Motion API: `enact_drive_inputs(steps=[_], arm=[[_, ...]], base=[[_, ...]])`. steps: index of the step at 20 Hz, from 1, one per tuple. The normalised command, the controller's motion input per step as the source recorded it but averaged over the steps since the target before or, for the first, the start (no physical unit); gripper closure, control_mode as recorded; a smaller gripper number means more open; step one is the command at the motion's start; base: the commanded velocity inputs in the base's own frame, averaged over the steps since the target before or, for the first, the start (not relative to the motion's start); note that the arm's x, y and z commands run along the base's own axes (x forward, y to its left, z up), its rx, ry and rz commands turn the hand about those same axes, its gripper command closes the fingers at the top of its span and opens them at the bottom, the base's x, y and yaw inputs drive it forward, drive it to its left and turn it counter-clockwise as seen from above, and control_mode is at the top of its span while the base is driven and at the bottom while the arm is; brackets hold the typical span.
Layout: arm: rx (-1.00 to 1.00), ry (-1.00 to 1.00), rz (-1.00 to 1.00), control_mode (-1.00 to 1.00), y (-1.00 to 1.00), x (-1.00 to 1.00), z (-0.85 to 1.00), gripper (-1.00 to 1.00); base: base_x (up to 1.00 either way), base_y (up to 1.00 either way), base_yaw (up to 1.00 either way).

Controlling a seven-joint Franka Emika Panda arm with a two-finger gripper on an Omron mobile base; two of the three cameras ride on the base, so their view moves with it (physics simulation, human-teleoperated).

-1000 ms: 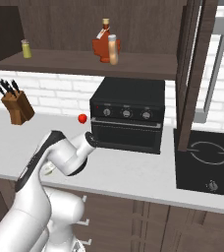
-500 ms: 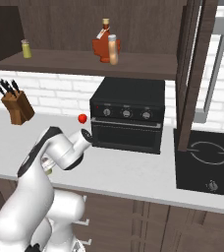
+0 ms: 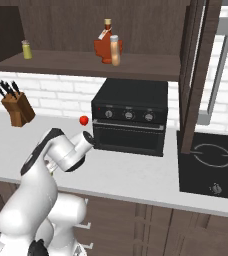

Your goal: Put the shaker and condiment bottle from the counter next to their counterparts in the cabinet.

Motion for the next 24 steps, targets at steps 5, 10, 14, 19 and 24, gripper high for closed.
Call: enact_drive_inputs(steps=[5,10,14,19,24], arm=[[0.0,-0.05,0.0,-1.0,0.16,-0.01,-0.31,-1.0],[0.0,-0.05,0.0,-1.0,0.06,0.0,-0.25,-1.0],[0.0,-0.04,0.0,-1.0,0.04,0.0,-0.29,-1.0],[0.0,-0.04,0.0,-1.0,0.04,0.03,-0.36,-1.0],[0.0,-0.03,0.0,-1.0,0.03,0.0,-0.35,-1.0]], base=[[0.0,0.0,0.0],[0.0,0.0,0.0],[0.0,0.0,0.0],[0.0,0.0,0.0],[0.0,0.0,0.0]])
